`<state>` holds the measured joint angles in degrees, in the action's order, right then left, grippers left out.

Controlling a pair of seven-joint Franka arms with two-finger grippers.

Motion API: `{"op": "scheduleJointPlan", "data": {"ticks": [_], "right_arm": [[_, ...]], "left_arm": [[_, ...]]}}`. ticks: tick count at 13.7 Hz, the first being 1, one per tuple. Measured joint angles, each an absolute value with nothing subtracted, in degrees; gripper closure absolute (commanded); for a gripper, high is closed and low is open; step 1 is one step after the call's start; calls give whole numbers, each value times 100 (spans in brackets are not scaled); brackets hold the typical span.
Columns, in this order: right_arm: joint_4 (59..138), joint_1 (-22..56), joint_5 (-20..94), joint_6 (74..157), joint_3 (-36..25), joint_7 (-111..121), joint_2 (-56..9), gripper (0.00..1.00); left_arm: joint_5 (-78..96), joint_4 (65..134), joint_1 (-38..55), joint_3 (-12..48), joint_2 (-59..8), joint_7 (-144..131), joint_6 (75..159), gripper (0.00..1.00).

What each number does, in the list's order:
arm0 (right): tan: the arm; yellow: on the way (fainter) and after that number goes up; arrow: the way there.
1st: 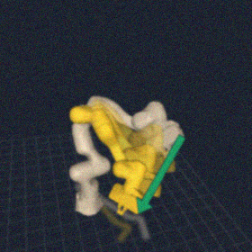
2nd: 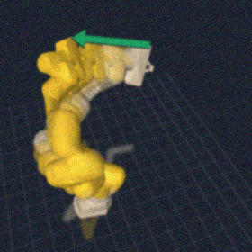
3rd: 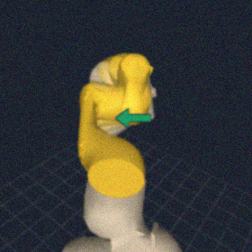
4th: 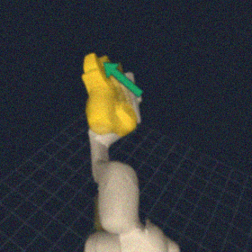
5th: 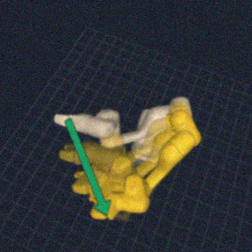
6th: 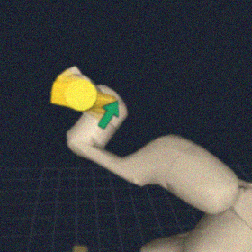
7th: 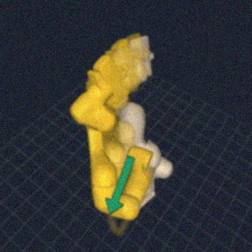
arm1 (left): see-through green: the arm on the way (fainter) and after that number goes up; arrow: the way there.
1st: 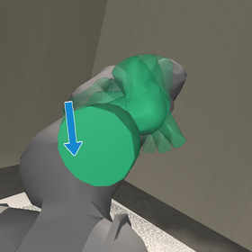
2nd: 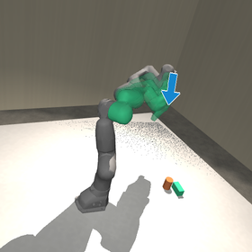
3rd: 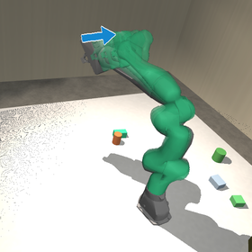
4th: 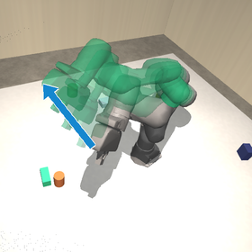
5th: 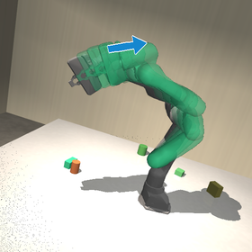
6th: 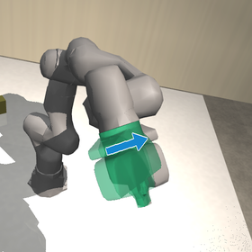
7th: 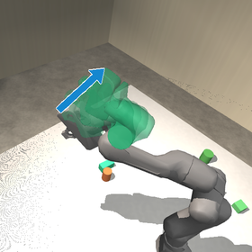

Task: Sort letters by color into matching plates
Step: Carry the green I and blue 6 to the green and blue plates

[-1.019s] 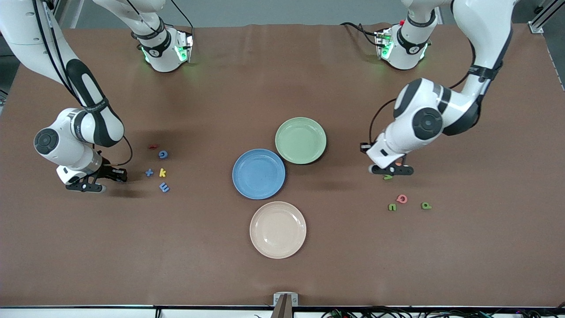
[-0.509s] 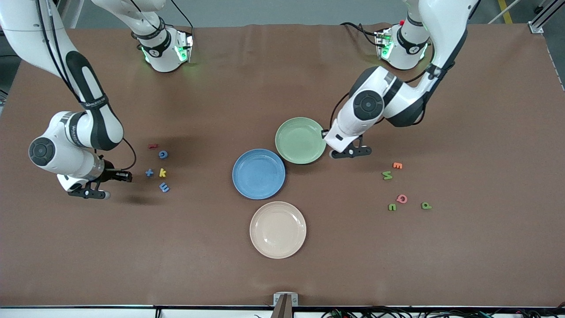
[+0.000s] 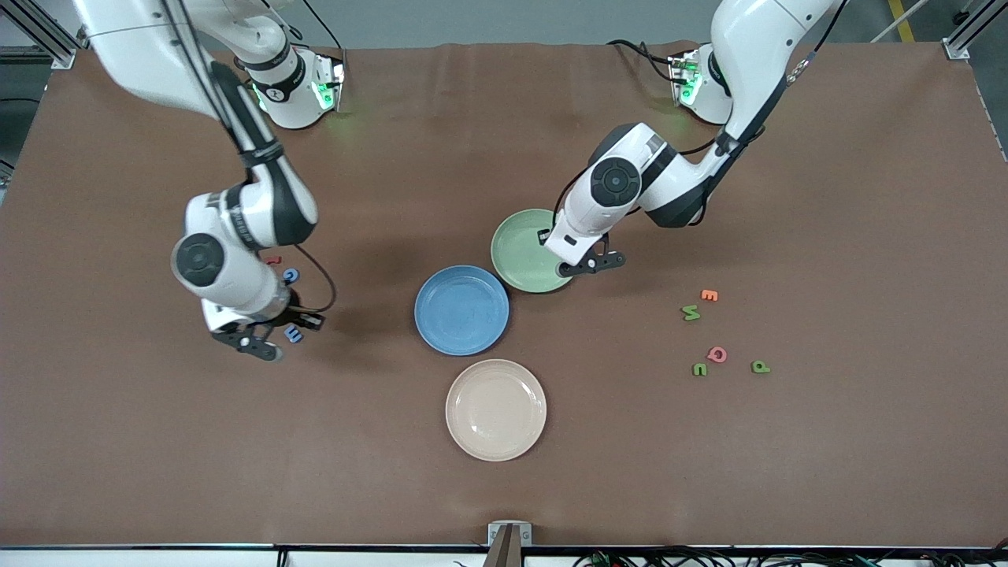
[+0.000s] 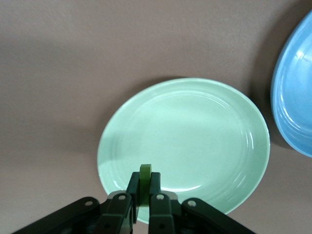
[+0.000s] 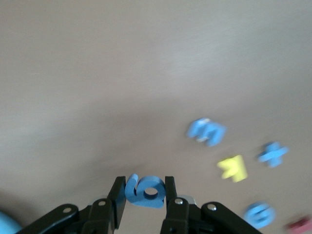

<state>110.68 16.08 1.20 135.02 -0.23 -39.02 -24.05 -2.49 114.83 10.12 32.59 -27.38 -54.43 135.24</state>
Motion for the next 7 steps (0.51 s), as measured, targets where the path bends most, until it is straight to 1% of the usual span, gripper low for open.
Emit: {"op": "scheduleJointPlan", "data": {"ticks": [4, 7], "right_arm": [[10570, 2393, 295, 13496, -25, -5286, -2723, 100], [10409, 2840, 585, 13511, -29, -5871, -2943, 100]], "left_arm": [[-249, 11422, 971, 3245, -2718, -5842, 13541, 0], [-260, 11367, 668, 3202, -2487, -5812, 13383, 0]]}}
